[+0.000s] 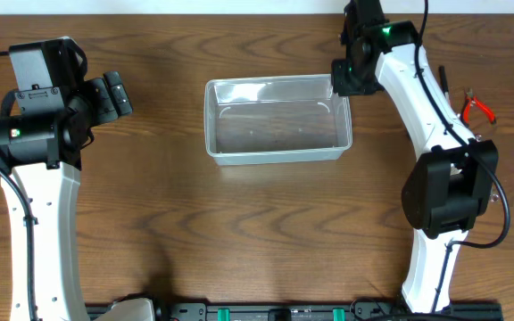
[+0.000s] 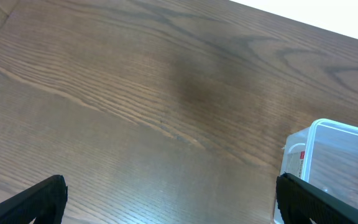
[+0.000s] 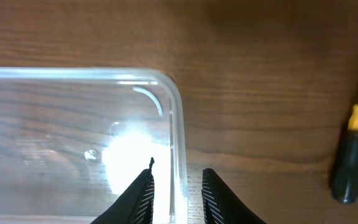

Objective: Pack container

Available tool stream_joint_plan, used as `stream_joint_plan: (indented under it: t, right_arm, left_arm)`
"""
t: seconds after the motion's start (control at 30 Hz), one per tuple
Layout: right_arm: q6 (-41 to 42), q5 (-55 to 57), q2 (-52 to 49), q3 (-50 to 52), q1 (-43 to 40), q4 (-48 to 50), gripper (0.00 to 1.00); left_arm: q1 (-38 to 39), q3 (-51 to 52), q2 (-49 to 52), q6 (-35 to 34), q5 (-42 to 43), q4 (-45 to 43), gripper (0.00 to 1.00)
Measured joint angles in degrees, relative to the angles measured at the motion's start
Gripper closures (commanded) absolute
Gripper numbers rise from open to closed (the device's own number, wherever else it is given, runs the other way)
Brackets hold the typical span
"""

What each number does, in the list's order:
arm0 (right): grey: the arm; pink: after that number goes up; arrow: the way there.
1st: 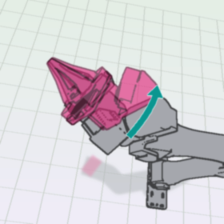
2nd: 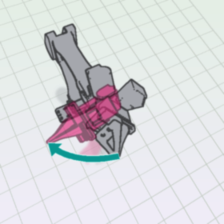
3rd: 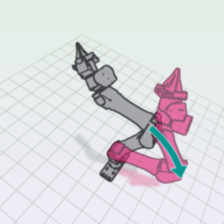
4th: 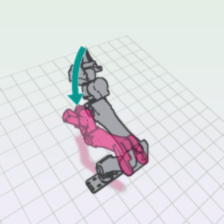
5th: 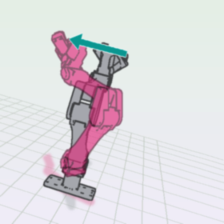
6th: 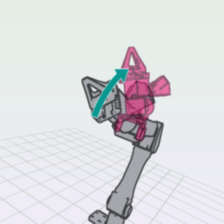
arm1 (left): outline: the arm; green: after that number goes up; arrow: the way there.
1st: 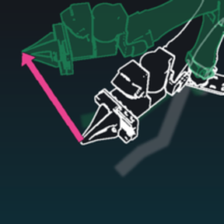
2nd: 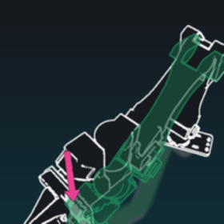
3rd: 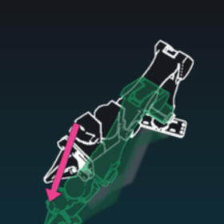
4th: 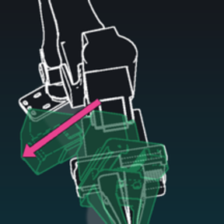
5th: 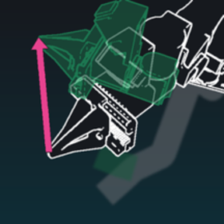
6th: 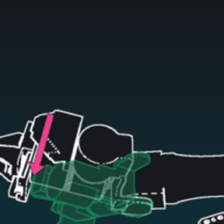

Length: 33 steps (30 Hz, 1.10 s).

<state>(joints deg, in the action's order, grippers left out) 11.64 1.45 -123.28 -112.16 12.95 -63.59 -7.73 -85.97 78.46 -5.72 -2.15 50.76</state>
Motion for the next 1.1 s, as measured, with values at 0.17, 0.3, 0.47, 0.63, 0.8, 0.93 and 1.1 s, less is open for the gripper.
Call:
stream_joint_plan:
  t: [0.17,0.3,0.47,0.63,0.8,0.93,1.1]
  right_arm:
    - [0.4,0.1,0.0,3.0,0.0,0.5,0.80]
    - [1.0,0.0,0.0,4.3,0.0,0.9,0.96]
    - [1.2,0.1,0.0,4.3,-0.1,0.9,0.98]
    - [1.2,0.0,0.0,4.3,-0.4,0.9,0.98]
    - [1.2,0.0,0.0,4.3,-1.1,0.9,0.98]
    - [1.2,0.0,0.0,4.3,-2.8,0.8,0.98]
    - [1.1,0.1,0.0,4.3,-5.5,0.3,0.98]
  left_arm:
    - [0.0,0.0,0.0,0.0,0.0,0.0,0.02]
    - [0.0,0.0,0.0,0.0,0.0,0.0,0.02]
    - [0.0,0.0,0.0,0.0,0.0,0.0,0.02]
    - [0.0,0.0,0.0,0.0,0.0,0.0,0.02]
    - [0.0,0.0,0.0,0.0,0.0,0.0,0.02]
    - [0.0,0.0,0.0,0.0,0.0,0.0,0.02]
    - [0.0,0.0,0.0,0.0,0.0,0.0,0.02]
